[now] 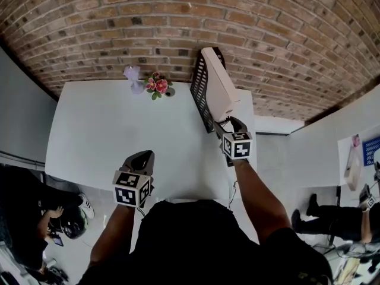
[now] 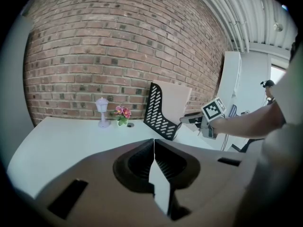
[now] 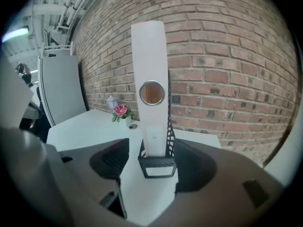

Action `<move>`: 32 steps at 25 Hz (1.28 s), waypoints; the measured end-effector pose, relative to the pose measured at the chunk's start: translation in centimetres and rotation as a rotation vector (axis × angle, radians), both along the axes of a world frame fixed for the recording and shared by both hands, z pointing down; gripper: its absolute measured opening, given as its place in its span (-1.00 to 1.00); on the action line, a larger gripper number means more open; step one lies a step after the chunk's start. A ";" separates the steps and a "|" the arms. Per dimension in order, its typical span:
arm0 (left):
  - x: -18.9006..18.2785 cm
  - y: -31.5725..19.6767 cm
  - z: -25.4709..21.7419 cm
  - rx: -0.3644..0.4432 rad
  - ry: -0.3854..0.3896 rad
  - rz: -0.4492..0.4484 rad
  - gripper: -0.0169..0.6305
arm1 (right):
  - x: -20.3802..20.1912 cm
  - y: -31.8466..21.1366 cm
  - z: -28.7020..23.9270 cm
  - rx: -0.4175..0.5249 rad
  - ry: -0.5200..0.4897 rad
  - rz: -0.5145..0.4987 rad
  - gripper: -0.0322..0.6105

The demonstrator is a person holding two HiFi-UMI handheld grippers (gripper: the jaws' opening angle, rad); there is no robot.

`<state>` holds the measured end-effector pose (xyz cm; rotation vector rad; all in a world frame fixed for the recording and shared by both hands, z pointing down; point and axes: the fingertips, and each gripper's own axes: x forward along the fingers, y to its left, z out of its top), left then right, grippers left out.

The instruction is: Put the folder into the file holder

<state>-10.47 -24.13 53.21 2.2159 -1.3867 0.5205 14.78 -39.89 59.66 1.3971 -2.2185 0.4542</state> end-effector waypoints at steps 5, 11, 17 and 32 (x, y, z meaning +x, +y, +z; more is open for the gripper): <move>1.4 -0.4 -0.5 0.020 0.009 0.039 -0.93 | 0.1 5.5 -1.4 -0.007 -0.058 -0.032 0.01; 3.5 -1.3 -2.5 0.068 0.032 0.099 -0.93 | -1.0 10.0 -5.8 0.010 -0.192 -0.073 -0.11; 5.4 -0.4 -3.8 0.092 0.033 0.162 -0.93 | -1.3 13.1 -9.3 0.052 -0.195 -0.153 -0.35; 6.2 -0.1 -4.3 0.110 0.008 0.190 -0.93 | -1.9 16.2 -11.2 0.103 -0.248 -0.155 -0.64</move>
